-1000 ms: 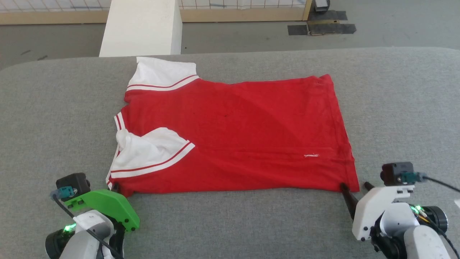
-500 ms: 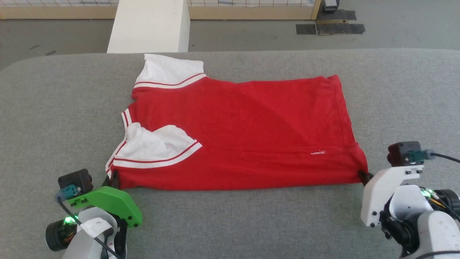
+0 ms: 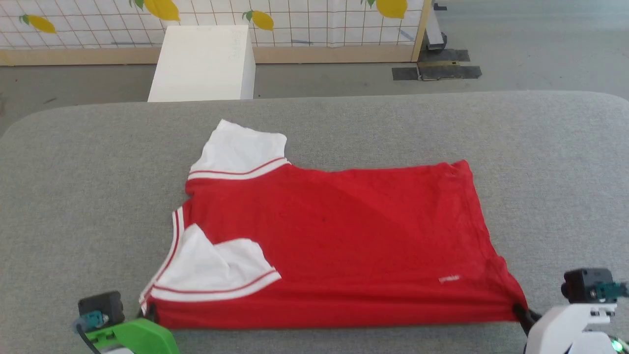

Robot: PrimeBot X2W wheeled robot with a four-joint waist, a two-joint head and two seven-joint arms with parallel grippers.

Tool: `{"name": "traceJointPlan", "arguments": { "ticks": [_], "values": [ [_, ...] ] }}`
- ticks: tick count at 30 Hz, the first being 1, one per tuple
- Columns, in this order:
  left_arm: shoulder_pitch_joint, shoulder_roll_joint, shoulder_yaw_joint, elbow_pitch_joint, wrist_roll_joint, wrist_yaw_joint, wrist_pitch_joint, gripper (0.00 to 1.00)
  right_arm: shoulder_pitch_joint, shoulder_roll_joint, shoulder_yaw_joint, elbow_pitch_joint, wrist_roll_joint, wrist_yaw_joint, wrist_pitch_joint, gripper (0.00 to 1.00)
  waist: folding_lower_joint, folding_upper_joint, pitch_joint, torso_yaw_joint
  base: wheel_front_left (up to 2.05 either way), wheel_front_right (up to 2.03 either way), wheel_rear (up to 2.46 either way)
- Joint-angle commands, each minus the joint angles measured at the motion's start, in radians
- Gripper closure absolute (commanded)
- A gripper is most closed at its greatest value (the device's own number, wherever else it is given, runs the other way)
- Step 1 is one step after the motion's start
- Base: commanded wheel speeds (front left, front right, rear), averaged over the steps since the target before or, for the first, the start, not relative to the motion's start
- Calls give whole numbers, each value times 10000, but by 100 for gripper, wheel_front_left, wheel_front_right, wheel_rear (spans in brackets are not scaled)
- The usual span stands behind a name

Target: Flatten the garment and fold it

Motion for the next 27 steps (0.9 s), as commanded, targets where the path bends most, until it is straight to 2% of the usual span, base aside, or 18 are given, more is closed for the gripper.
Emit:
{"name": "traceJointPlan", "arguments": {
  "ticks": [1,5,12,13,14,15,16,22,27],
  "values": [
    [295,119,-3,-183,-37,129,207,100,220,-18,-119,-16,54,-19,85,100,0,0,35,5,0,0,0],
    [580,105,-165,-294,-120,176,557,100,464,-18,-161,482,132,-19,13,100,0,0,142,66,0,0,0],
    [333,-244,-342,519,-388,-217,211,100,290,-18,118,2055,310,-19,-845,100,0,0,246,108,0,0,0],
    [301,-290,-327,567,-427,-248,141,95,267,-18,138,2139,339,-19,-940,100,0,0,240,109,0,0,0],
    [251,-348,-292,647,-458,-280,-20,59,234,-18,189,2265,456,-19,-1131,67,0,0,217,105,0,0,0],
    [223,-365,-267,687,-447,-276,-126,18,221,-18,233,2300,498,-19,-1269,41,0,0,195,97,0,0,0],
    [201,-395,-229,709,-464,-286,-248,0,203,-18,263,2310,561,-19,-1444,0,0,0,157,82,0,0,0],
    [-77,-364,42,366,-239,-407,-1446,0,18,-18,299,2033,568,-19,-2722,0,0,0,35,37,0,0,0],
    [-733,-169,64,197,419,-647,-2932,0,-429,-18,545,1656,83,-19,-4888,0,0,0,135,-86,0,0,0]
  ]
}}
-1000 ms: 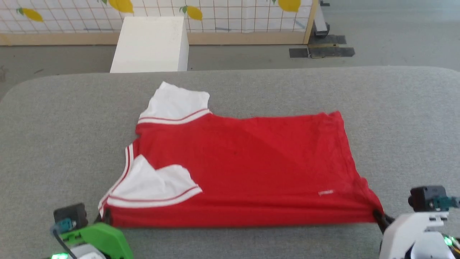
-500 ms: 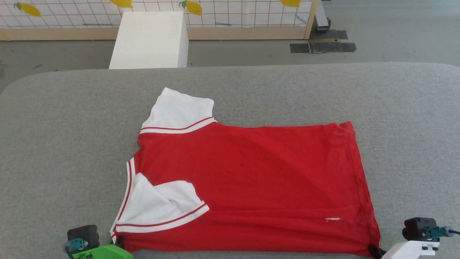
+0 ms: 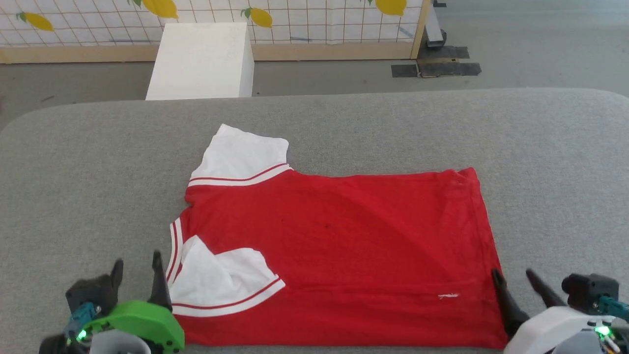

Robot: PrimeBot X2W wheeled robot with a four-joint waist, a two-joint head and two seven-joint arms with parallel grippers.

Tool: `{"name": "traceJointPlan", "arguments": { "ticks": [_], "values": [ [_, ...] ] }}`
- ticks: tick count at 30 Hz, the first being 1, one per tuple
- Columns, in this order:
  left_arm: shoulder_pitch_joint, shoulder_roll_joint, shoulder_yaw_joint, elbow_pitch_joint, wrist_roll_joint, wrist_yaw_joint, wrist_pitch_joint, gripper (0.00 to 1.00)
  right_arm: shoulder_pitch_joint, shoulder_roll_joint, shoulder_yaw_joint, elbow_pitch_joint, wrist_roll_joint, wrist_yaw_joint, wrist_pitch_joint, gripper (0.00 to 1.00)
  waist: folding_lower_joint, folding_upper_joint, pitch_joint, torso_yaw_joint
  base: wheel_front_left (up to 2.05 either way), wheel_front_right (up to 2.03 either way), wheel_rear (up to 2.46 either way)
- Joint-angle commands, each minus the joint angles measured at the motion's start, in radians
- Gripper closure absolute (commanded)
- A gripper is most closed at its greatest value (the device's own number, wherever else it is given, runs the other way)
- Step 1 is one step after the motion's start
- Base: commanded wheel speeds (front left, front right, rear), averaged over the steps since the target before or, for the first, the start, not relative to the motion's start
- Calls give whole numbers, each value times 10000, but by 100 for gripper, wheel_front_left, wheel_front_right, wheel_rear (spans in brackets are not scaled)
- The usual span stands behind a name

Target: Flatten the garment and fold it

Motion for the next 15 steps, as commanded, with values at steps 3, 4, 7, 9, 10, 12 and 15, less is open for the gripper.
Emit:
{"name": "traceJointPlan", "arguments": {
  "ticks": [3,4,7,9,10,12,15],
  "values": [
    [-789,161,-173,114,361,-402,-610,0,-466,-1,241,-113,-384,-15,-1358,0,0,0,213,-149,0,0,0],
    [-1077,177,-216,181,402,-548,-775,0,-573,-1,341,-121,-495,-15,-1756,0,0,0,319,-190,0,0,0],
    [-2359,403,-399,635,605,-1097,-1011,0,-1004,-1,642,-150,-751,-15,-2812,0,0,0,849,-395,0,0,0],
    [-3142,527,-468,881,681,-1326,-916,0,-1279,-1,792,-167,-837,-15,-3170,0,0,0,1165,-516,0,0,0],
    [-3519,620,-511,993,732,-1447,-827,0,-1395,-1,841,-190,-871,-15,-3292,0,0,0,1337,-573,0,0,0],
    [-4391,791,-598,1328,723,-1773,-489,0,-1627,-1,932,-231,-898,-15,-3432,0,0,0,1692,-695,0,0,0],
    [-5747,1058,-750,1854,678,-2255,298,0,-1937,-1,1046,-279,-869,-15,-3538,0,0,0,2215,-893,0,0,0]
  ]
}}
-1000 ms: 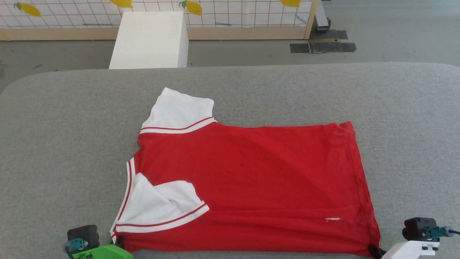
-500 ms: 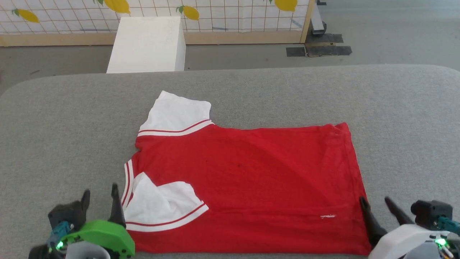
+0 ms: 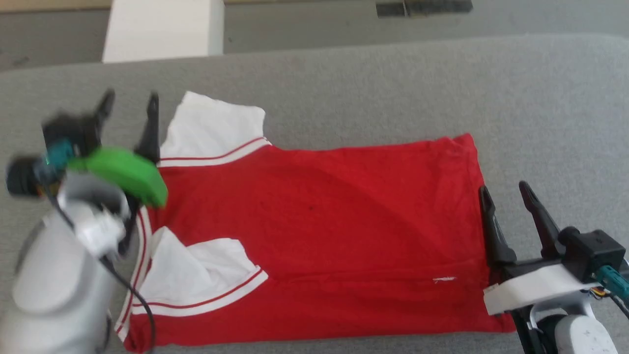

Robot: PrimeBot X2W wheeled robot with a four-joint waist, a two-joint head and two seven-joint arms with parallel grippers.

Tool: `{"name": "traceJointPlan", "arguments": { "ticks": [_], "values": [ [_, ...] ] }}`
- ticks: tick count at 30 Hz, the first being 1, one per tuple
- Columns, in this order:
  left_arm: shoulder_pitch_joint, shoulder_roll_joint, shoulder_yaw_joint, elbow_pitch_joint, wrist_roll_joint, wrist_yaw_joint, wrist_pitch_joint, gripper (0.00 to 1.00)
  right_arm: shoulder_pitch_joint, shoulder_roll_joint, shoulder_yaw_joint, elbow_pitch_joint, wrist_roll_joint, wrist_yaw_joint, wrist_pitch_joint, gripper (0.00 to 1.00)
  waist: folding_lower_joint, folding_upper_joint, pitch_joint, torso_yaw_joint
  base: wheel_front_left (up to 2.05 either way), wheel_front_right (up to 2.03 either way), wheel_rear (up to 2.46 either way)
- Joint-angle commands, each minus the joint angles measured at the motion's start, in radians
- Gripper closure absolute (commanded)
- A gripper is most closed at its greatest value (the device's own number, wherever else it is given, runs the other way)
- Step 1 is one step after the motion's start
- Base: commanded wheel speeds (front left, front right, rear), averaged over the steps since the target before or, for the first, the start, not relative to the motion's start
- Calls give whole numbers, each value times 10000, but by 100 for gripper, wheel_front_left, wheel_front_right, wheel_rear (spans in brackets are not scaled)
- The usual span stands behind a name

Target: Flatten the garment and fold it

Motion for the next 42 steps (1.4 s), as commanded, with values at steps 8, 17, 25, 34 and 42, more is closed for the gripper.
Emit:
{"name": "traceJointPlan", "arguments": {
  "ticks": [8,17,25,34,42],
  "values": [
    [-3179,501,-209,1585,-599,-685,3248,0,-933,-1,388,106,237,-15,-344,0,0,-1,1808,-973,0,0,0],
    [-4287,818,-139,2468,-1165,127,6924,0,-1324,-1,710,358,558,-15,-626,0,0,-1,2461,-1532,0,0,0],
    [-3961,1179,-183,2151,-1266,908,8724,0,-1506,-1,865,514,681,-15,-756,0,0,-1,2749,-1714,0,0,0],
    [-3481,1417,-208,1278,-1358,991,8913,100,-3003,-4,1114,633,-138,-15,393,0,0,-1,2747,-1661,0,0,0],
    [-3507,1332,-290,1012,-1417,929,8778,100,-5403,-5,719,1883,-352,-15,4175,0,0,-1,2829,-1414,0,0,0]
  ]
}}
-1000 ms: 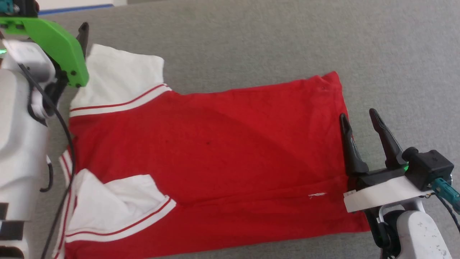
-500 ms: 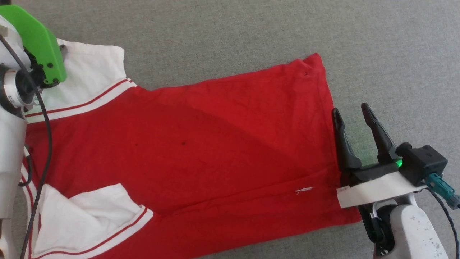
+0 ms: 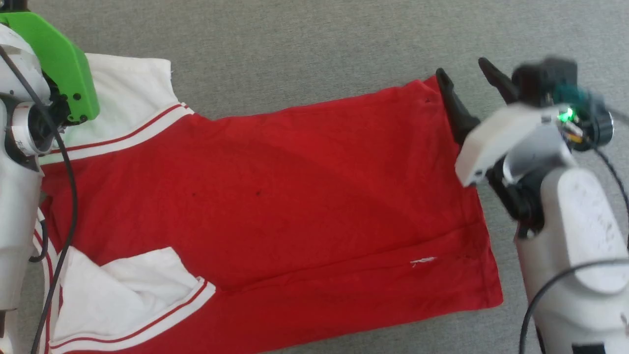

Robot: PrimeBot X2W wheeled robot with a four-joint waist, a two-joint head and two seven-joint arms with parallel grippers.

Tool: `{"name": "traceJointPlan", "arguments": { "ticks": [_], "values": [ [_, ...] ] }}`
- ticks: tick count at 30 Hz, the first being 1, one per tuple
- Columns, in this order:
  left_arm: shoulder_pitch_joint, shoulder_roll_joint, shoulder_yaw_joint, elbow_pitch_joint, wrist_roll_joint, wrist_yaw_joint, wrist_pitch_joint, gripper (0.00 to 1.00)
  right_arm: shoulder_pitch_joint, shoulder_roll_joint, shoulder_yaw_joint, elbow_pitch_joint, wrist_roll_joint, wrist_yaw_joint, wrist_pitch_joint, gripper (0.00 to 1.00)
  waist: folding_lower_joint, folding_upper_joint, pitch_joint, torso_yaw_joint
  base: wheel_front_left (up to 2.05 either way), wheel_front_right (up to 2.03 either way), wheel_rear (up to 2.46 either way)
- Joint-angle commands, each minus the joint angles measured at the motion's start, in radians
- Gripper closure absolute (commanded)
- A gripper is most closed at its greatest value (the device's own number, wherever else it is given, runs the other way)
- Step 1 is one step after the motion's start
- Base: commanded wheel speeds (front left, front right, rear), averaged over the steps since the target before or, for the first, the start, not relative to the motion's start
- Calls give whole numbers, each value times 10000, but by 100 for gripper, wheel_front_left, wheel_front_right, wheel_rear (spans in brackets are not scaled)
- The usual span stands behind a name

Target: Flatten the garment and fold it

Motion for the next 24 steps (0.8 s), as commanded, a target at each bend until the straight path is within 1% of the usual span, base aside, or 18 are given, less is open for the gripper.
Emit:
{"name": "traceJointPlan", "arguments": {
  "ticks": [1,7,8,9,10,11,12,13,14,15,17,18,19,22,24],
  "values": [
    [205,-29,-74,22,-95,-30,-18,100,-379,5,-66,244,-79,-15,659,0,-1,0,50,101,0,0,0],
    [157,-191,-145,-52,-168,-116,-218,100,-1099,5,-125,881,-609,-15,3641,0,-1,0,123,314,0,0,0],
    [150,-213,-160,-53,-174,-142,-265,100,-1133,6,-152,899,-639,-15,4017,10,-1,0,127,340,0,0,0],
    [142,-238,-174,-49,-177,-171,-340,100,-1171,6,-157,874,-704,-15,4387,29,-1,0,130,369,0,0,0],
    [143,-259,-186,-36,-181,-191,-392,100,-1187,6,-155,844,-738,-15,4643,56,-1,0,129,388,0,0,0],
    [144,-285,-200,-13,-193,-215,-444,100,-1186,6,-145,804,-736,-15,4925,62,-1,0,124,409,0,0,0],
    [140,-301,-209,11,-204,-234,-477,100,-1178,7,-129,762,-750,-15,5103,81,-1,0,119,421,0,0,0],
    [139,-317,-222,44,-216,-259,-513,100,-1163,7,-112,709,-790,-15,5268,96,-1,0,110,433,0,0,0],
    [135,-325,-231,61,-215,-286,-574,100,-1143,7,-109,674,-807,-15,5367,100,-1,0,95,444,0,0,0],
    [158,-365,-186,67,-184,-421,-1172,100,-1039,7,-172,505,-756,-15,5306,100,-1,0,-26,499,0,0,0],
    [231,-332,-142,46,-48,-527,-1869,100,-921,7,-185,345,-625,-15,4847,100,-1,0,-178,538,0,0,0],
    [322,-287,-193,19,58,-670,-2253,100,-815,7,-167,275,-581,-15,4541,100,-1,0,-287,562,0,0,0],
    [405,-284,-172,-17,135,-724,-2679,100,-709,7,-151,209,-540,-15,4256,100,-1,0,-387,594,0,0,0],
    [932,-355,-113,-134,288,-954,-4205,100,-192,8,-179,6,-336,-15,3009,100,-1,0,-880,745,0,0,0],
    [1396,-472,45,-242,239,-1002,-5169,100,222,8,-244,-65,-231,-15,2213,100,-1,0,-1252,857,0,0,0]
  ]
}}
